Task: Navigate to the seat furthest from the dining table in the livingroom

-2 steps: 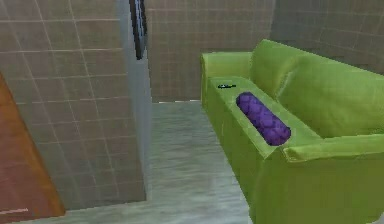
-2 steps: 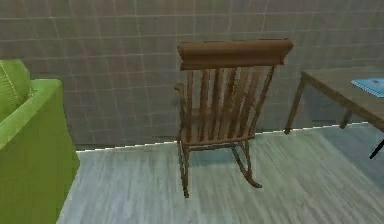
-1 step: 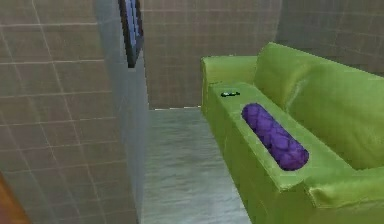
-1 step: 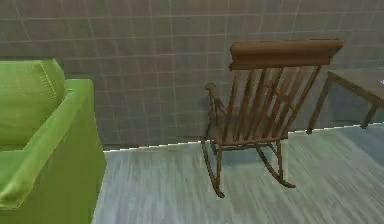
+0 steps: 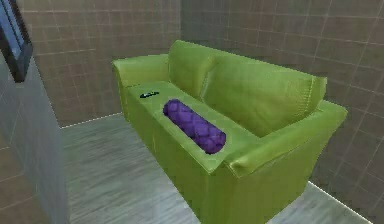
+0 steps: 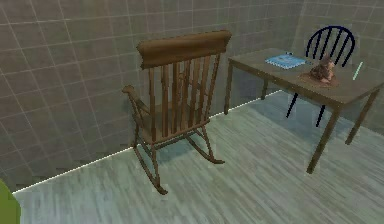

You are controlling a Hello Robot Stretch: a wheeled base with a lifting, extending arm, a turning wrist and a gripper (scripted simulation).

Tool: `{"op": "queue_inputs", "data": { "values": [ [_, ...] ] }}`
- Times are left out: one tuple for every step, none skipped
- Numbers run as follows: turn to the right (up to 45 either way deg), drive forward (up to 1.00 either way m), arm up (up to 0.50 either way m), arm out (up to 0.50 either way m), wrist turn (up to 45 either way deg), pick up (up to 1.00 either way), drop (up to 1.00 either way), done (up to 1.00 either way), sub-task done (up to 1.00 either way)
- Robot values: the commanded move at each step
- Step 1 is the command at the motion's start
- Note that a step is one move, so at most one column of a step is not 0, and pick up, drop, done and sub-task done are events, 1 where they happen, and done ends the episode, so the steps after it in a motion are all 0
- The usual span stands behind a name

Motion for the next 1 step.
{"op": "queue_inputs", "data": {
  "values": [
    [0.0,0.0,0.0,0.0,0.0,0.0,0.0,1.0,0.0]
  ]
}}
